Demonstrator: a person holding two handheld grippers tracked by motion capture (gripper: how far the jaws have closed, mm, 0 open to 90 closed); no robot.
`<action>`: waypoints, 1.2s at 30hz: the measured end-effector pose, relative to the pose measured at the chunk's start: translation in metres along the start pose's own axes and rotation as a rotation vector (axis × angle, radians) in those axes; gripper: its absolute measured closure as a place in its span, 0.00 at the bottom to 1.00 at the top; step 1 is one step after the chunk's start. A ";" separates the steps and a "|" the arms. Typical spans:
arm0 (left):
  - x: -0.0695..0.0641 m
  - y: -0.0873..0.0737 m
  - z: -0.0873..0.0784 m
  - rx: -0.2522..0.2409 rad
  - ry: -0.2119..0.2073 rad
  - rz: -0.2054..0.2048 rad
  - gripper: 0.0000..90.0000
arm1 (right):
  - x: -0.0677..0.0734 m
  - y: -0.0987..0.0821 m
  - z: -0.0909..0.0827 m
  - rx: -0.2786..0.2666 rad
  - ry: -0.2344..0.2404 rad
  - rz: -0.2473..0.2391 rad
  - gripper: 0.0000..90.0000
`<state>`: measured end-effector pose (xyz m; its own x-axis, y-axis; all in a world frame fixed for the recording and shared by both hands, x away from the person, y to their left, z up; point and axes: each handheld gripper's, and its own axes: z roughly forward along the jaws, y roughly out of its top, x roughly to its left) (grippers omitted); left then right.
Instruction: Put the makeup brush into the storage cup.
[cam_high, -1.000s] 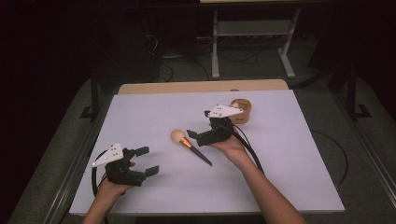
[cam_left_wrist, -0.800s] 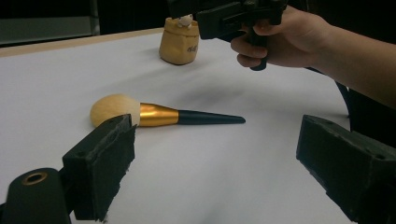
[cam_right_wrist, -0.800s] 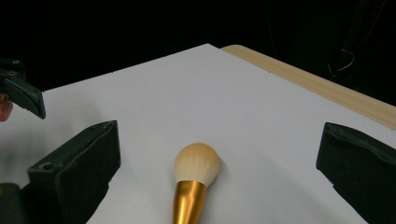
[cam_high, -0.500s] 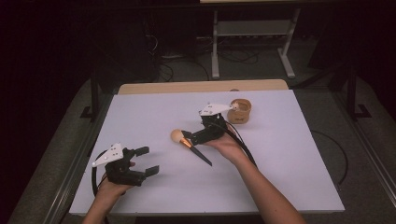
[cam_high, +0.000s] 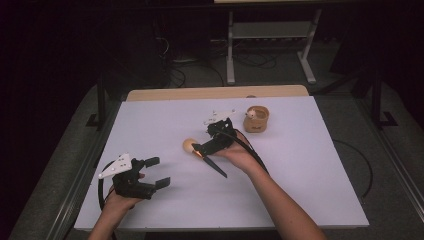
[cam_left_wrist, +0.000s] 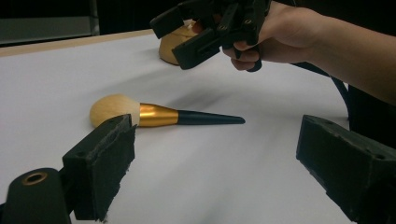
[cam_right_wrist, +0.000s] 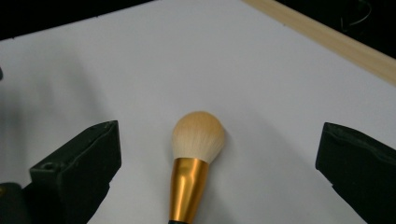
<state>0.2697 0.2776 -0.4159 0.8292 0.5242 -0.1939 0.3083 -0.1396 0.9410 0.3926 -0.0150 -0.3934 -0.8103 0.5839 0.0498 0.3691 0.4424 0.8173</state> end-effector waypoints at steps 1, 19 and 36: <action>0.000 0.000 0.000 0.000 0.000 -0.002 0.12 | 0.000 0.000 0.002 0.017 0.000 0.002 0.00; 0.000 0.000 0.000 0.004 0.001 0.003 0.12 | 0.006 0.006 0.018 0.148 0.023 0.002 0.00; -0.001 0.000 0.000 0.005 -0.004 0.008 0.12 | 0.007 0.008 0.034 0.274 0.035 -0.010 0.16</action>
<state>0.2695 0.2770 -0.4157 0.8335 0.5196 -0.1877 0.3043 -0.1482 0.9410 0.4056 0.0155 -0.4064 -0.8279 0.5570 0.0660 0.4666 0.6186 0.6322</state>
